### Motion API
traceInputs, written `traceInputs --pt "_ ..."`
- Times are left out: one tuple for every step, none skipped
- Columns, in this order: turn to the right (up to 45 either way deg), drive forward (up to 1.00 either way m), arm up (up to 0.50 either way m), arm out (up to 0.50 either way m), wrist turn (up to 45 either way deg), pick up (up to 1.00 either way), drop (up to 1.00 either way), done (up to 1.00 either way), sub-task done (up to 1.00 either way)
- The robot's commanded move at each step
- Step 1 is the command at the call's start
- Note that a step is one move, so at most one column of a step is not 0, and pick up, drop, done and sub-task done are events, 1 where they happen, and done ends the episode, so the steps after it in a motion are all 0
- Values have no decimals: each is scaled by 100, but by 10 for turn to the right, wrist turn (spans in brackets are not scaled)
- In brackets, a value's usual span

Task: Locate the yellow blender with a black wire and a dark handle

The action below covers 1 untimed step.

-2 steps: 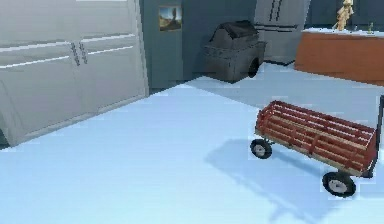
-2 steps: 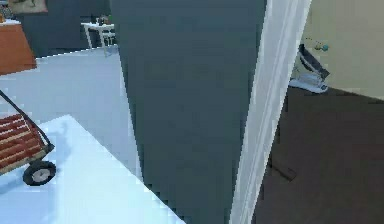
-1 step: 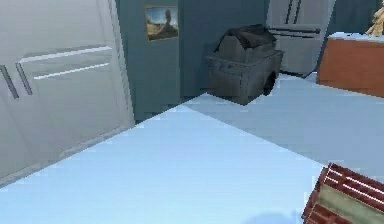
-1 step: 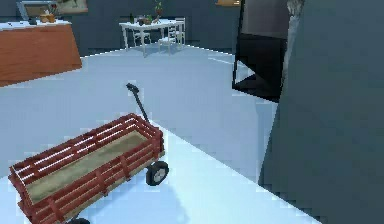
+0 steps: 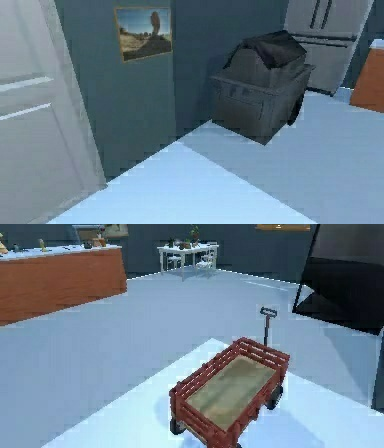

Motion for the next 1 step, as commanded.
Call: traceInputs --pt "420 0 0 0 0 0 0 0 0"
